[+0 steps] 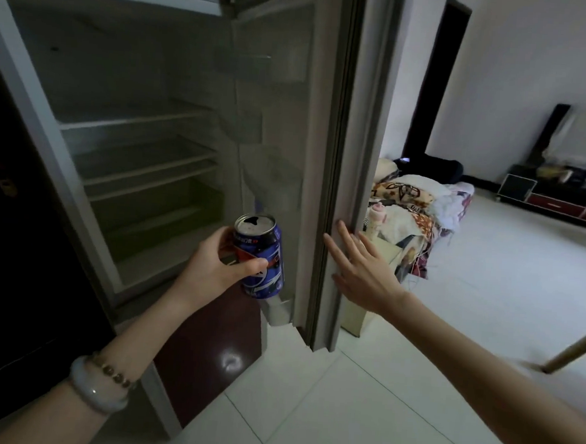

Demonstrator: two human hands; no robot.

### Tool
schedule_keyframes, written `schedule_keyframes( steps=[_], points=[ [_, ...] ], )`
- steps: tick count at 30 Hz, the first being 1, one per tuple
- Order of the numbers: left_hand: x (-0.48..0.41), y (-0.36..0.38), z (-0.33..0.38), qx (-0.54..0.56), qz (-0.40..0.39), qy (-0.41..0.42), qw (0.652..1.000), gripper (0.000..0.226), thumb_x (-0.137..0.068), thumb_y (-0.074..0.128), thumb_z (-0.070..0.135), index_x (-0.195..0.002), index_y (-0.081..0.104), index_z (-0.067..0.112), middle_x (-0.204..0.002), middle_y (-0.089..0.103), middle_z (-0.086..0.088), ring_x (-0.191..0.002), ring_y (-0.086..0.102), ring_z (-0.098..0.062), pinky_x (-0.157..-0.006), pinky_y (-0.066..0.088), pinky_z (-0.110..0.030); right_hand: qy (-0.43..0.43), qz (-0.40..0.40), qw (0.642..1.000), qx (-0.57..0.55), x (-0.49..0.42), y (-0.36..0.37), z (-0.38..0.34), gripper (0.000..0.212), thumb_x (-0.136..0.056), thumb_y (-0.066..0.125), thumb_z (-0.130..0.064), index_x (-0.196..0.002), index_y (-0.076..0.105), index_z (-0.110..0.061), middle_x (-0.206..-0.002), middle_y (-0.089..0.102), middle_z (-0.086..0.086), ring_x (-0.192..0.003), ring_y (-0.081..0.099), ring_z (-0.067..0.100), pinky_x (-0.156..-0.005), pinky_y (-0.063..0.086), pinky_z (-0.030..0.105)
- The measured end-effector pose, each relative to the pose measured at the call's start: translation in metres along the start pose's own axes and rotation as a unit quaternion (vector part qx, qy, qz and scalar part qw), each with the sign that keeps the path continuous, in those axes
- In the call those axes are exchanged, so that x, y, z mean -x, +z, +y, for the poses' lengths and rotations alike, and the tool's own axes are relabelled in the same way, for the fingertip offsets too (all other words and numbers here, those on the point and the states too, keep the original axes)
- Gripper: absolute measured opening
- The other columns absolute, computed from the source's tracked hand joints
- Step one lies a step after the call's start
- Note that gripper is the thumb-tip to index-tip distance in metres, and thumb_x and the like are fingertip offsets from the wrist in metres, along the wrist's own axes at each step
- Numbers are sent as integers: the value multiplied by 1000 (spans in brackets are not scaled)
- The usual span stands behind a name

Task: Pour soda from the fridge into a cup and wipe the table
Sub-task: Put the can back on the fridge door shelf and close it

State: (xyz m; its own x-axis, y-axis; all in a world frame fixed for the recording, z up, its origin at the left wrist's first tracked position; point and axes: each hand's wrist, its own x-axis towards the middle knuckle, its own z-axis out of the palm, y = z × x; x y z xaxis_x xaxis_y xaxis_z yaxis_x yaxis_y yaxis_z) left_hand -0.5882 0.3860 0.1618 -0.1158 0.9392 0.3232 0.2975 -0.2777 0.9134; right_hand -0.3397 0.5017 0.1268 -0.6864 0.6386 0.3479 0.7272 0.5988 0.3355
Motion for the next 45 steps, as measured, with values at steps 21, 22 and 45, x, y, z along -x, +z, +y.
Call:
schedule_keyframes(
  steps=[21,22,45],
  points=[
    [-199,97,-16,24,-105,68,992,58,-53,79,47,-104,62,25,-103,70,7,-101,63,-7,-92,48,-28,185,-25,976,-111,-30,74,160,77,-96,41,-44,-149,-3,-8,-153,-14,7,-140,-14,18,-119,7,37],
    [-208,100,-16,18,-108,69,992,57,-53,79,48,-103,62,26,-102,70,8,-100,63,-7,-92,48,-29,197,-28,973,-120,-34,79,165,78,-96,40,-45,-149,-4,-9,-155,-13,8,-140,-15,16,-119,7,37],
    [-306,157,-13,-5,-83,47,995,69,-48,79,48,-110,60,24,-103,71,6,-96,67,-9,-88,52,-30,283,177,745,-578,-99,68,247,40,-92,50,-2,-127,53,-21,-128,58,-1,-119,55,12,-102,45,31]
  ],
)
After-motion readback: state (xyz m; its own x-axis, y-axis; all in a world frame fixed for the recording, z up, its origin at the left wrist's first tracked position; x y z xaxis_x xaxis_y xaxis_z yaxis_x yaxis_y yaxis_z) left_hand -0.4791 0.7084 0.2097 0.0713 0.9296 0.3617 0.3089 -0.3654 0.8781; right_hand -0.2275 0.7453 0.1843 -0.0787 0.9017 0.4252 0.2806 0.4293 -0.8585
